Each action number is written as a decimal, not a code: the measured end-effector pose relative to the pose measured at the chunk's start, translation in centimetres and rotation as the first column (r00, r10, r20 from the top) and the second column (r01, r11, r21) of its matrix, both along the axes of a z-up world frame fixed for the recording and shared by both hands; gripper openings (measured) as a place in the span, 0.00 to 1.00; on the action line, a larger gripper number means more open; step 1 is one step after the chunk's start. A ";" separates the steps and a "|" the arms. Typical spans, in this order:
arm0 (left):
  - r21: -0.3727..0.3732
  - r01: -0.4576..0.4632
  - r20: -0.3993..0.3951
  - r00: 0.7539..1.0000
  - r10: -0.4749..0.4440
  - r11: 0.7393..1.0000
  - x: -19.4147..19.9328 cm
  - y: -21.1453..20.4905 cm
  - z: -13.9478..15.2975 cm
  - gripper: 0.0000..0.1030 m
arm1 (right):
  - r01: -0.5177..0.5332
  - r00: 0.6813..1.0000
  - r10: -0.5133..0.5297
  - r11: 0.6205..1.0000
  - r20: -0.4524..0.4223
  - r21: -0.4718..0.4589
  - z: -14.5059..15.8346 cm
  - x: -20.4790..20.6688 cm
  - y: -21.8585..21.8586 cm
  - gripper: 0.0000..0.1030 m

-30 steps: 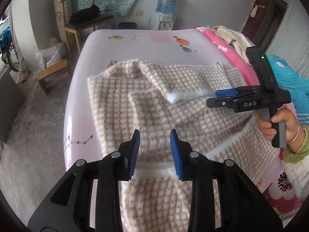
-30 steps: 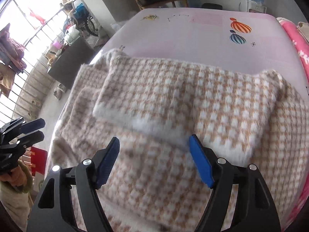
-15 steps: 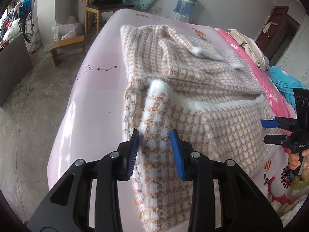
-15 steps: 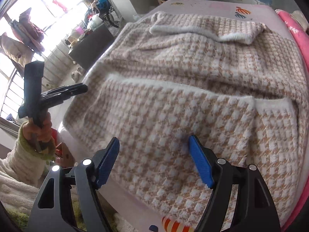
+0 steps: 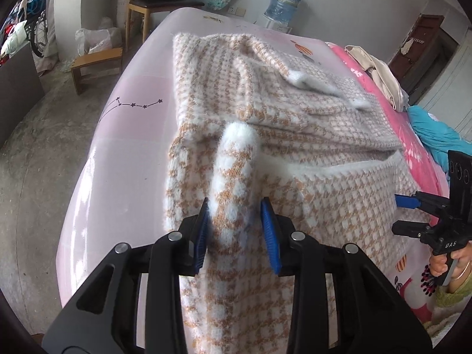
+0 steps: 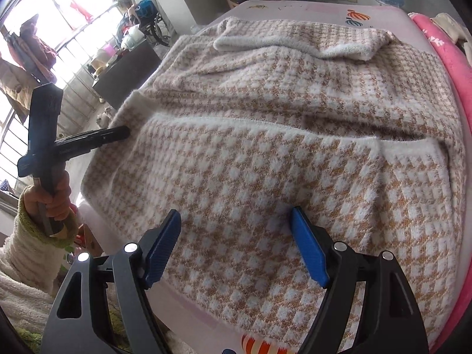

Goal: Fold large clothes

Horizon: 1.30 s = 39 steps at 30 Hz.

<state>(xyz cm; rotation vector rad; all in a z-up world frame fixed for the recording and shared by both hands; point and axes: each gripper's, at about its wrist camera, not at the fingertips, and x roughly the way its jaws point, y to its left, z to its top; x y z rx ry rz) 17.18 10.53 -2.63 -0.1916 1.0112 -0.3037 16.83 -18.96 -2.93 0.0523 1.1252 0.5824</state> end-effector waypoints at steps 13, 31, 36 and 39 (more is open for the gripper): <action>0.274 -0.009 0.035 0.999 -0.001 0.962 -0.1 -3.3 -0.2 0.35 | 0.258 0.961 -0.265 0.962 0.080 0.086 2.6 -3.1 -11.1 0.72; 0.357 -0.057 0.042 0.998 0.045 0.932 0.2 -4.4 -0.1 0.40 | 0.327 0.945 -0.324 0.922 -0.051 0.206 -1.8 5.9 -16.4 0.55; 0.359 -0.061 0.035 0.998 0.052 0.931 0.3 -4.5 -0.1 0.40 | 0.277 0.960 -0.260 0.934 -0.101 0.225 -1.7 3.8 -16.6 0.55; 0.367 -0.065 0.036 0.998 0.056 0.928 0.3 -4.7 -0.1 0.40 | 0.254 0.966 -0.236 0.945 -0.109 0.207 -1.8 2.7 -16.3 0.49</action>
